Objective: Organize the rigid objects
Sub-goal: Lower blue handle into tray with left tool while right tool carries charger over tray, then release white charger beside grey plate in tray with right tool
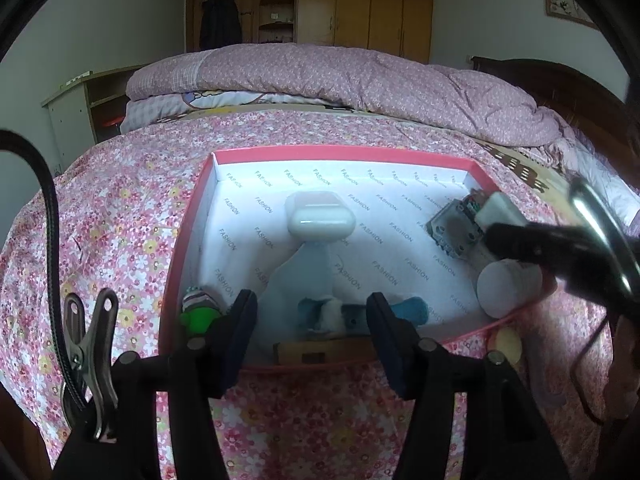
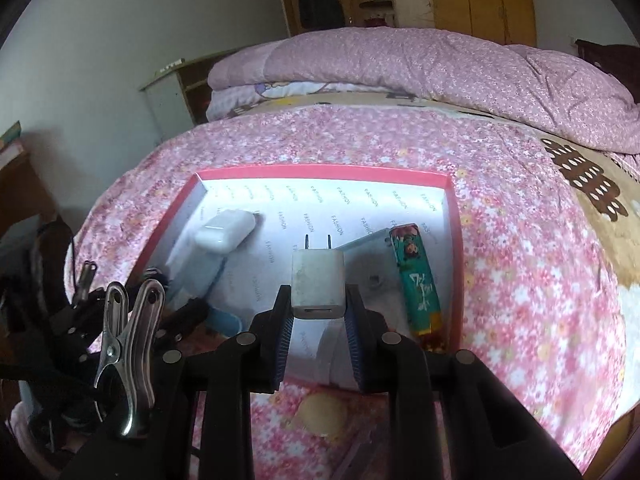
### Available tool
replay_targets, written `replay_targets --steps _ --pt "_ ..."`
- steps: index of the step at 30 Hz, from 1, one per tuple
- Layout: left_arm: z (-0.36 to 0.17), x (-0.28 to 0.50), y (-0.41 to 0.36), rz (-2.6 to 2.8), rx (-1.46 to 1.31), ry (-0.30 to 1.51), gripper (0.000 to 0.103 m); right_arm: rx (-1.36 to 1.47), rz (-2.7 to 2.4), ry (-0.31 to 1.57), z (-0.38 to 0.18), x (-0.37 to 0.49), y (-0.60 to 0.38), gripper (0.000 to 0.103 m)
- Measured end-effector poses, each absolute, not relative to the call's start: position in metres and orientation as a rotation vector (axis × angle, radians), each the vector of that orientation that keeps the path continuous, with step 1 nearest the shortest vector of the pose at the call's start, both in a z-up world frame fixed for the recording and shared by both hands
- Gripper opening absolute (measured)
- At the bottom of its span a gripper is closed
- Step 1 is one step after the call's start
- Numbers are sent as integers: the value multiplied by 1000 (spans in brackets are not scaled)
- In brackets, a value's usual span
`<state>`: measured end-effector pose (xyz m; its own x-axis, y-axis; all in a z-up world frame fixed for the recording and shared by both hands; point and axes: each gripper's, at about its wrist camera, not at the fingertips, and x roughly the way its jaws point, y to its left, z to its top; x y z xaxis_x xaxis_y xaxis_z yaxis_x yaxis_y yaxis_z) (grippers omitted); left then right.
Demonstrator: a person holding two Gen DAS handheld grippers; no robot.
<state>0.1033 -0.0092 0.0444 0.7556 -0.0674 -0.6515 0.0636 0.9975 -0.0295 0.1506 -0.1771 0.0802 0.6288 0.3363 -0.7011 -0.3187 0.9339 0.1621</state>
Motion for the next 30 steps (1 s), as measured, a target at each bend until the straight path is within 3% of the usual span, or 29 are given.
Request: replay_targets --steps 18,25,30 --pt "48 97 -8 -71 -27 724 61 48 355 824 81 155 -177 28" --pt "59 90 -9 -86 -51 735 61 65 377 788 95 133 -185 45" --pt "78 78 -7 -134 -62 715 61 2 362 750 104 110 -187 47"
